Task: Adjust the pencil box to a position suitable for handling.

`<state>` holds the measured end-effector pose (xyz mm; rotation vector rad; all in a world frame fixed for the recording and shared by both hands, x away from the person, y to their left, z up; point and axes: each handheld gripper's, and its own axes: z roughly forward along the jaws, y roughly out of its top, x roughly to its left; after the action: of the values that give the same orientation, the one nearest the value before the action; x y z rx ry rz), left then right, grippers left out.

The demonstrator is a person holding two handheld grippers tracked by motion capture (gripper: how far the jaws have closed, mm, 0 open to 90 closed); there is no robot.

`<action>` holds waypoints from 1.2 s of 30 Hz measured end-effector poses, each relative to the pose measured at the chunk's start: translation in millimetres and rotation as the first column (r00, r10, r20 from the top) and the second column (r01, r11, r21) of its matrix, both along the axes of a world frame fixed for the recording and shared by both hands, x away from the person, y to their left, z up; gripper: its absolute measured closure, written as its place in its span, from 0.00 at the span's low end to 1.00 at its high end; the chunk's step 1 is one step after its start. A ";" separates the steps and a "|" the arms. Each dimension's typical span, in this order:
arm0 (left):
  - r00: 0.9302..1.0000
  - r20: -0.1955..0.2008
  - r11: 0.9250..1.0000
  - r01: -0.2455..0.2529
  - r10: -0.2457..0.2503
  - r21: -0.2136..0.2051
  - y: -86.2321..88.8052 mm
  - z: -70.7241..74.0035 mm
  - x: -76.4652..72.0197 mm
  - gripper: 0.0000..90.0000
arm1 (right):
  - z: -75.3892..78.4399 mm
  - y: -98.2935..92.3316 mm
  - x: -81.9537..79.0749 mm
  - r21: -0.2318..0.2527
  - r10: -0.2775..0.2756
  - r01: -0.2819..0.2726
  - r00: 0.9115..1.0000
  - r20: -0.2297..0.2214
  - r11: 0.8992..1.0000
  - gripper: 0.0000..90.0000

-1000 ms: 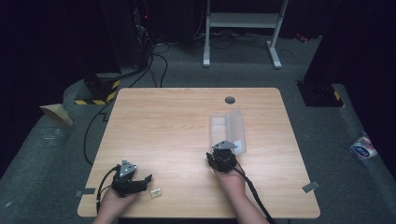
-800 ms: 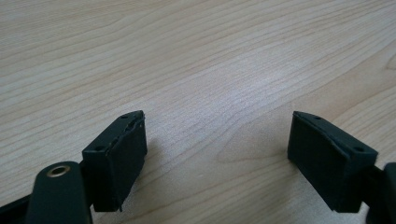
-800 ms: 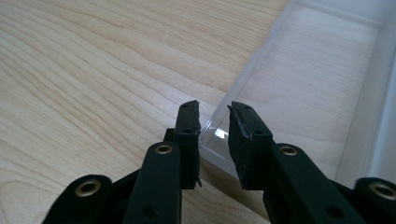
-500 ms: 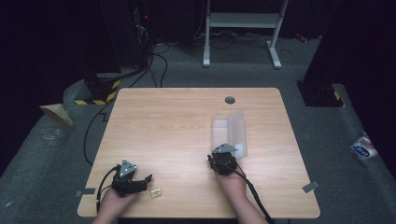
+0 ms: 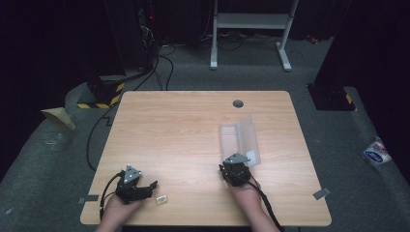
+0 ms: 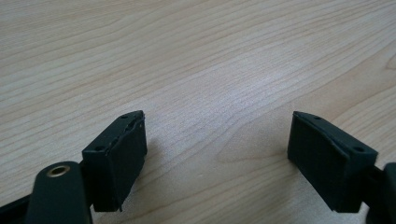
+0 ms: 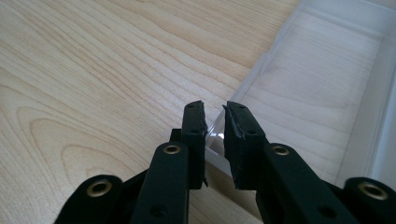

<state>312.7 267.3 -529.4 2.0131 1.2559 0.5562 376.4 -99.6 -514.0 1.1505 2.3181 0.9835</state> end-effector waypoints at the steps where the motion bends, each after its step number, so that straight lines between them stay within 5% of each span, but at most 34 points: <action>1: 1.000 0.000 1.000 0.000 0.000 0.000 0.0 0.0 0.0 0.22 | 0.0 0.0 0.0 0.000 0.000 0.000 1.000 0.000 1.000 0.86; 7: 1.000 0.000 1.000 0.000 0.000 0.000 0.0 0.0 0.0 0.22 | 1.8 -1.7 -1.8 -0.012 0.008 -0.008 1.000 0.003 1.000 0.86; 15: 1.000 0.000 1.000 0.000 0.000 0.000 0.0 0.0 0.0 0.22 | 6.2 1.0 5.2 0.018 -0.033 0.033 0.999 -0.005 0.999 0.69; 22: 1.000 0.000 1.000 0.000 0.000 -0.001 0.1 0.0 0.0 0.22 | 5.3 7.8 22.0 0.005 -0.092 0.092 0.995 -0.032 0.996 0.80; 36: 1.000 0.000 1.000 0.001 -0.001 -0.001 0.2 0.0 0.0 0.22 | 3.5 8.7 18.4 -0.014 -0.067 0.067 0.998 -0.021 0.998 0.93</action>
<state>312.7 267.5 -529.4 2.0128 1.2550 0.5549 394.8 -90.9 -510.5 1.2308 2.2836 0.9344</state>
